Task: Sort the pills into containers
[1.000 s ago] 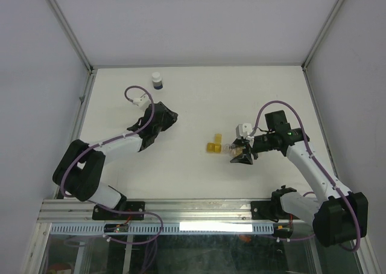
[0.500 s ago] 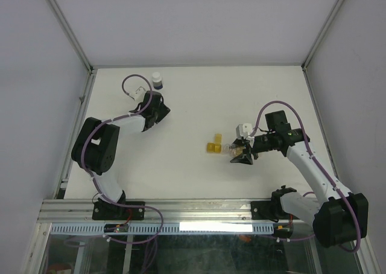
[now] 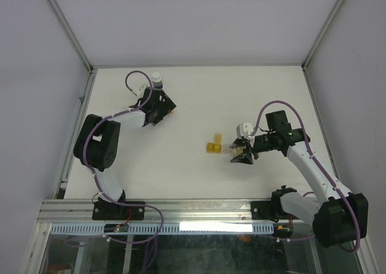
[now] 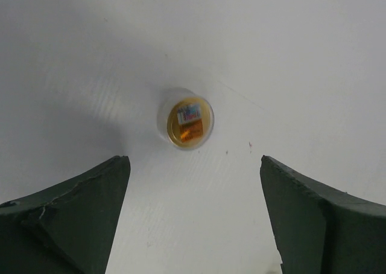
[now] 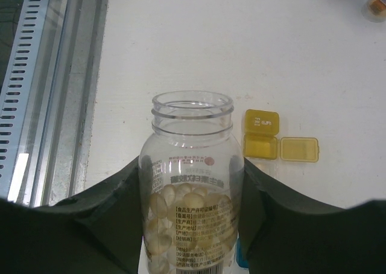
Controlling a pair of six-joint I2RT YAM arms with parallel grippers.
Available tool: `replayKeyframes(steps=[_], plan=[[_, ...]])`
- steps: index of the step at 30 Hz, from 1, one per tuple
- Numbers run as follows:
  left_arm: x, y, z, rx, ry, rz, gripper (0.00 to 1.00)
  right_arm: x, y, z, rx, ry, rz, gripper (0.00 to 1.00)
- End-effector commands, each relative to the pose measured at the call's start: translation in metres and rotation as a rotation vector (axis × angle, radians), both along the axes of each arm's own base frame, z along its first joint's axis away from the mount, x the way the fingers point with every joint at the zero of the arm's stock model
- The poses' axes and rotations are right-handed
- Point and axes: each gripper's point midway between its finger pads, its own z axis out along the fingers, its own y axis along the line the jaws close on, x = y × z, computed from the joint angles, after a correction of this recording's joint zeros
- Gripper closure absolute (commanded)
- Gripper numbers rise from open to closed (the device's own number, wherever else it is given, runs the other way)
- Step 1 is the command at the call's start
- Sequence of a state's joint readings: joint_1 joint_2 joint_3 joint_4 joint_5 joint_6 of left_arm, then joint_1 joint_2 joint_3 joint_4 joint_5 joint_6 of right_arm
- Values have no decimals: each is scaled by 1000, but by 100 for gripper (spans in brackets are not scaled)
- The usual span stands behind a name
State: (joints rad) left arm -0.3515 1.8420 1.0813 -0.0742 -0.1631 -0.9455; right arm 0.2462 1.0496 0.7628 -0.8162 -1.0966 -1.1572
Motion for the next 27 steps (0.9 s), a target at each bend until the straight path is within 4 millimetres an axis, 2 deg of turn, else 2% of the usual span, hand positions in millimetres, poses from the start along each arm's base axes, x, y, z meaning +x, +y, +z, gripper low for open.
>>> replayKeyframes(steps=[1,4,5,6,8,12,15,19,22,24,27], plan=[[-11,-23,67,-74,-190,-197,8,4,2,15,40,-41,0,99],[-41,-62,125,-159,-468,-486,1,8,-1,18,32,-59,-33,95],[-58,-75,141,-184,-556,-596,1,10,-2,18,31,-67,-49,94],[-74,-85,156,-206,-644,-695,1,13,-3,19,29,-75,-63,94],[-104,-96,173,-251,-769,-840,1,16,-4,20,24,-85,-86,93],[-146,-97,195,-330,-991,-976,1,32,-8,42,41,-101,-171,93],[-171,-89,204,-364,-1136,-1051,1,64,-18,84,146,-139,-351,91],[-178,-86,200,-367,-1175,-1090,1,110,-35,149,302,-126,-568,89],[-174,-86,198,-369,-1151,-1076,1,140,-54,203,496,-46,-717,88],[-171,-83,198,-328,-1146,-1052,1,141,-54,230,590,1,-697,89],[-165,-75,204,-210,-1139,-999,1,116,-35,252,645,39,-547,89]])
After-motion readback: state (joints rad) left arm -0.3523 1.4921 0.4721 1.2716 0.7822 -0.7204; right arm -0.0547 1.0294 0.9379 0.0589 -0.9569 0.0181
